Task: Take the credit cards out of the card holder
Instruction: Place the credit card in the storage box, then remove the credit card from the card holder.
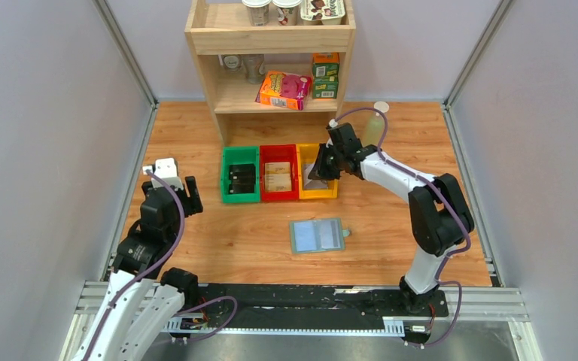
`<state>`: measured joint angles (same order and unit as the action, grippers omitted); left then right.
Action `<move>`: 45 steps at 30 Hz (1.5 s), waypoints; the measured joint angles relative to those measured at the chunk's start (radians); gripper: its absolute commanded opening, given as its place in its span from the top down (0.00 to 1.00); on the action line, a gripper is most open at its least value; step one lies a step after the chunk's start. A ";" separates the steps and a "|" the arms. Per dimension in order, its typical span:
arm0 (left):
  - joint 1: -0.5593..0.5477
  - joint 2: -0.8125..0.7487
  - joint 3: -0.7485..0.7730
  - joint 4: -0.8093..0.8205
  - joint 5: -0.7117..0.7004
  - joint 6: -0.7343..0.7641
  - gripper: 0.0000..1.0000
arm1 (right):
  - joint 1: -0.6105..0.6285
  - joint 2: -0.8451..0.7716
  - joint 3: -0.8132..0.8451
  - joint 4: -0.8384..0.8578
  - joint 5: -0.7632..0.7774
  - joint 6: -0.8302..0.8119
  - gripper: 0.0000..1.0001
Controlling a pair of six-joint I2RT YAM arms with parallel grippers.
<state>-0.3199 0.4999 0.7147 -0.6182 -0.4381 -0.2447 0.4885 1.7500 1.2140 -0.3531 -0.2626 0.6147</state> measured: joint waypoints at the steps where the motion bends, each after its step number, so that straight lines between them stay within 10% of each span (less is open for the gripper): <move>1: 0.000 0.008 0.000 0.001 -0.006 -0.003 0.23 | 0.001 0.018 0.016 -0.003 0.006 0.008 0.76; 7: 0.001 0.026 0.000 0.001 -0.007 0.003 0.24 | 0.002 0.049 0.064 -0.060 0.085 0.026 0.50; 19: 0.001 0.021 0.000 0.011 0.167 0.070 0.28 | 0.076 -0.218 0.029 -0.197 0.323 -0.035 0.27; 33: -0.011 0.216 0.016 0.014 0.446 -0.023 0.28 | 0.274 -0.504 -0.325 -0.227 0.306 -0.013 0.23; 45: -0.395 0.454 -0.031 0.182 0.428 -0.335 0.38 | 0.281 -0.478 -0.472 -0.173 0.296 0.049 0.23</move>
<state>-0.7151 0.9543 0.6834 -0.4362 -0.0101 -0.5793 0.7692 1.2716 0.7425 -0.5262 0.0330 0.6636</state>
